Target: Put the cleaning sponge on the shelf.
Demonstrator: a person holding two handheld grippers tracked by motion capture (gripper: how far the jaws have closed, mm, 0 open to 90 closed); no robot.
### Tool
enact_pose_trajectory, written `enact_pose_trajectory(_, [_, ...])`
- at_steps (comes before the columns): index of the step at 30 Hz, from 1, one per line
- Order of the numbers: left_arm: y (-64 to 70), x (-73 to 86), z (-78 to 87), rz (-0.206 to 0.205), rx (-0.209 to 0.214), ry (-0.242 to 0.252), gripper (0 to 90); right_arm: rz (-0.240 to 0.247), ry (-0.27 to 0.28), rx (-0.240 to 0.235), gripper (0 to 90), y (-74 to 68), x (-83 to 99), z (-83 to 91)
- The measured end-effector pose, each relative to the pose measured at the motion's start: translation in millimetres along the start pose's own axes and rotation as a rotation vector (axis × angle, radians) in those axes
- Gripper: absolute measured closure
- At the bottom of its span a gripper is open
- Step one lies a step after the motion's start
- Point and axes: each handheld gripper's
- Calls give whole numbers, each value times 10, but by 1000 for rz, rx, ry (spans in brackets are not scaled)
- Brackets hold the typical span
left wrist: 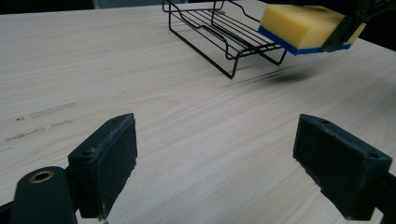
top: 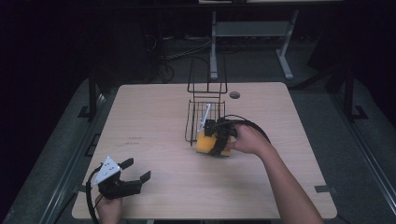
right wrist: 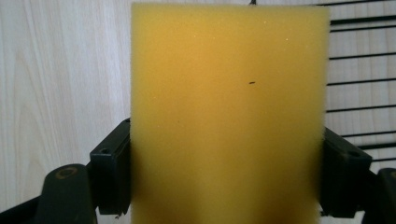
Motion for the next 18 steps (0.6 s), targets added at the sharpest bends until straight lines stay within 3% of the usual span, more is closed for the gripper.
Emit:
enact_pose_trajectory(5, [-10,3,1,8,0,1,130,-19,5,-7,216,70,3,-16])
enact_pose_trajectory(16, [-14,-1,8,6,-1,4,130,-13,-20,12,217,209,-121,26])
enact_pose_trajectory(18, [-12,-1,7,4,-1,5,129,-28,-3,5,217,245,-132,27])
Point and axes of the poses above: each handheld gripper's, and its own axes: z roughly backward along the jaws, x roughly out of its underside, y roughly to its right, and after that the axes turned 2 degrees about -z, right-handed
